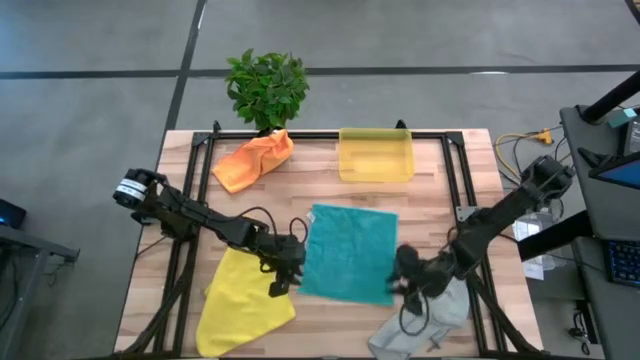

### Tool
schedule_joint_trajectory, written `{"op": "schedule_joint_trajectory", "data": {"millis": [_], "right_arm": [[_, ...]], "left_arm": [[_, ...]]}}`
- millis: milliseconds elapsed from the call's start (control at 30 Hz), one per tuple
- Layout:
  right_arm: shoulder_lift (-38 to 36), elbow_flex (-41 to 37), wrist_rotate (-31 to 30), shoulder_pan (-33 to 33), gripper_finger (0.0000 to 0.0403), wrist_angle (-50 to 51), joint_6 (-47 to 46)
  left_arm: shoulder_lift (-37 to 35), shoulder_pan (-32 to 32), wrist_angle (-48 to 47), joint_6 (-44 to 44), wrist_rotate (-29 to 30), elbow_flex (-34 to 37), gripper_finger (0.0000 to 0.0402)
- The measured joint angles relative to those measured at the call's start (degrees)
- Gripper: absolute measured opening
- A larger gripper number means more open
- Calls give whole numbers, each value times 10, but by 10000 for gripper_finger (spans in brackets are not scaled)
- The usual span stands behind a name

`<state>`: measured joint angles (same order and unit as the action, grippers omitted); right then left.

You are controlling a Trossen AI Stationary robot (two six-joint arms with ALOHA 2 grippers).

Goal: Fold microfiber towels
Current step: Fold the blue microfiber towel

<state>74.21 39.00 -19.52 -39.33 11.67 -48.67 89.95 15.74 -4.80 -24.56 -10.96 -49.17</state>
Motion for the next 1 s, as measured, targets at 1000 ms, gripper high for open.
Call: {"op": "schedule_joint_trajectory", "data": {"millis": [1000], "right_arm": [[3, -161, 59, 323, 9, -61, -63]], "left_arm": [[168, -240, 128, 78, 46, -33, 5]]}}
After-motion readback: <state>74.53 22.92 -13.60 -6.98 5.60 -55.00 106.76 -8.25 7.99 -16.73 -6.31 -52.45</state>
